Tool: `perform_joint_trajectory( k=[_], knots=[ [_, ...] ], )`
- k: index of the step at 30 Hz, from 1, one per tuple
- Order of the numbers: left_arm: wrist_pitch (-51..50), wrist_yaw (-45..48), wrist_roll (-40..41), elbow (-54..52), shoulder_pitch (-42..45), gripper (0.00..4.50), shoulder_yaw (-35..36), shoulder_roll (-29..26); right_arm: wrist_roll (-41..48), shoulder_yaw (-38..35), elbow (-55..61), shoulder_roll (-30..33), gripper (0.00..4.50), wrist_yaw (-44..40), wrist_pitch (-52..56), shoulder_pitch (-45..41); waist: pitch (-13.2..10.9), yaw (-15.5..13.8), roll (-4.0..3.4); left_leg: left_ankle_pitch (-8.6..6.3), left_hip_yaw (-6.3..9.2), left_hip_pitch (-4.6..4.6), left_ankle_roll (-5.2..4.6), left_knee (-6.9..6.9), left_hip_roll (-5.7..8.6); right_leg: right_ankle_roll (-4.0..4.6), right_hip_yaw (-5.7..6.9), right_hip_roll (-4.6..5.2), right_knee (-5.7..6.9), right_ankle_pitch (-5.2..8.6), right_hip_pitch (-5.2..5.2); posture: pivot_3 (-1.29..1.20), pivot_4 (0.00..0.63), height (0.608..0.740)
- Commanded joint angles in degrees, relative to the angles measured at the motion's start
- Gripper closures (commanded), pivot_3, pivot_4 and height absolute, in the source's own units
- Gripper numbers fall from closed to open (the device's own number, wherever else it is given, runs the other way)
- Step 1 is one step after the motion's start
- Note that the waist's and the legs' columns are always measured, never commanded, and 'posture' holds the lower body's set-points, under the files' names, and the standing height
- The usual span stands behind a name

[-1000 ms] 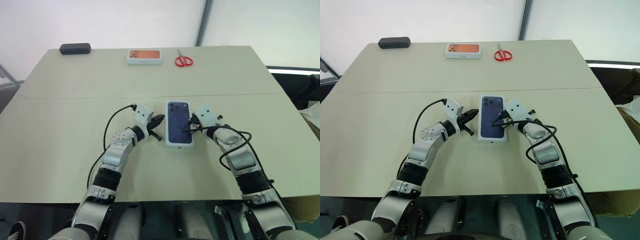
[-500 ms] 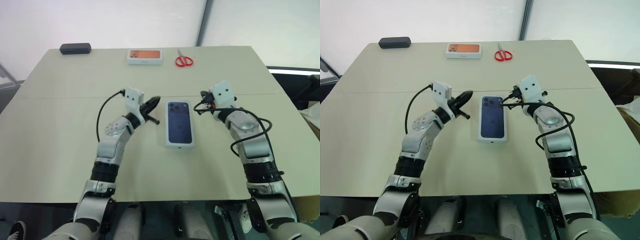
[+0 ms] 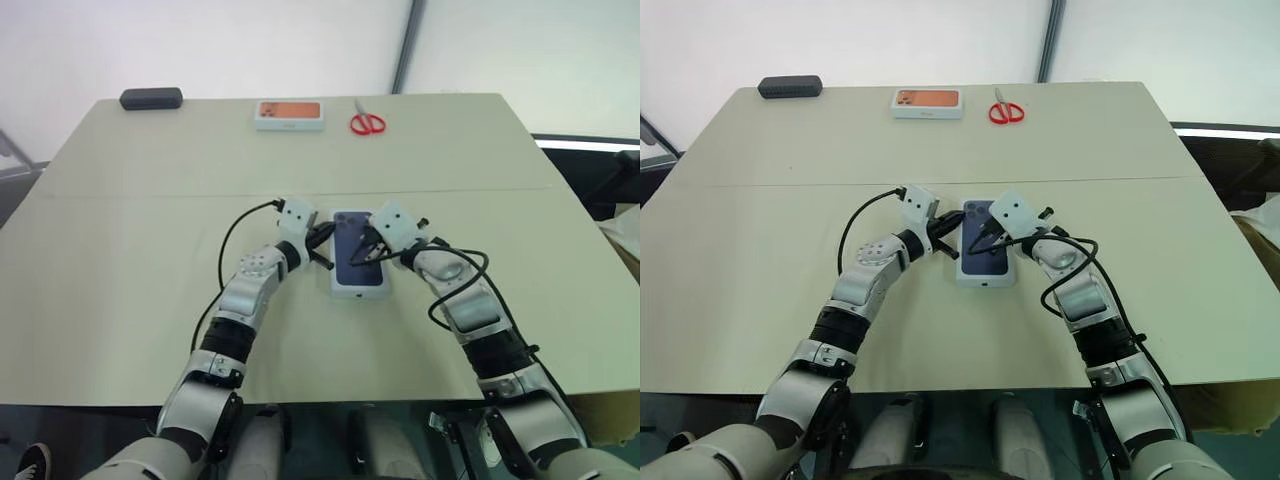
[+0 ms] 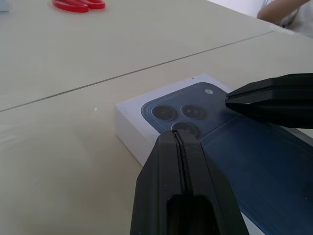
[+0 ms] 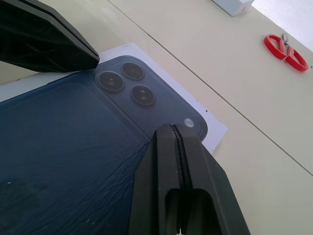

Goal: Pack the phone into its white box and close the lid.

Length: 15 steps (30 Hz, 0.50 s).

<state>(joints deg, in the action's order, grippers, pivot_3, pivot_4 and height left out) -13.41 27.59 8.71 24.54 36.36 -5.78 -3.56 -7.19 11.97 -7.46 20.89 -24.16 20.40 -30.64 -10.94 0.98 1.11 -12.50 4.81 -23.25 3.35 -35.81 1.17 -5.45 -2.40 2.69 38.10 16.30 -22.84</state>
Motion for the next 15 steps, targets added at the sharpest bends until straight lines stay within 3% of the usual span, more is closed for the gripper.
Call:
perform_joint_trajectory(
  k=[1, 7, 15],
  knots=[
    [-0.38, 0.11, -0.83, -0.68, -0.63, 4.50, -0.59, -0.11, -0.21, 0.05, -0.15, 0.22, 4.48, -1.06, 0.89, 0.64, 0.00, 0.00, 0.00, 0.00, 0.00, 0.00, 0.00, 0.00, 0.00, 0.00, 0.00, 0.00, 0.00, 0.00, 0.01, 0.00, 0.150, 0.740],
    [-0.17, 1.74, 0.24, -3.32, -1.45, 4.50, -0.04, -0.84, 0.59, -0.81, 0.65, 0.17, 4.48, -1.58, 0.62, 0.85, 0.01, 0.01, 0.00, 0.00, 0.01, 0.01, 0.00, -0.01, 0.00, 0.00, 0.00, 0.00, -0.01, 0.00, 0.01, 0.00, 0.150, 0.740],
    [-0.30, 10.28, 5.64, -16.88, -6.33, 4.50, -0.20, -3.59, 15.91, -10.59, 14.23, 0.54, 4.48, -9.27, 4.73, 4.34, -0.03, 0.04, -0.04, 0.00, 0.03, -0.09, 0.00, 0.00, -0.02, 0.00, 0.01, 0.01, -0.02, 0.00, -0.07, 0.00, 0.150, 0.740]
  ],
)
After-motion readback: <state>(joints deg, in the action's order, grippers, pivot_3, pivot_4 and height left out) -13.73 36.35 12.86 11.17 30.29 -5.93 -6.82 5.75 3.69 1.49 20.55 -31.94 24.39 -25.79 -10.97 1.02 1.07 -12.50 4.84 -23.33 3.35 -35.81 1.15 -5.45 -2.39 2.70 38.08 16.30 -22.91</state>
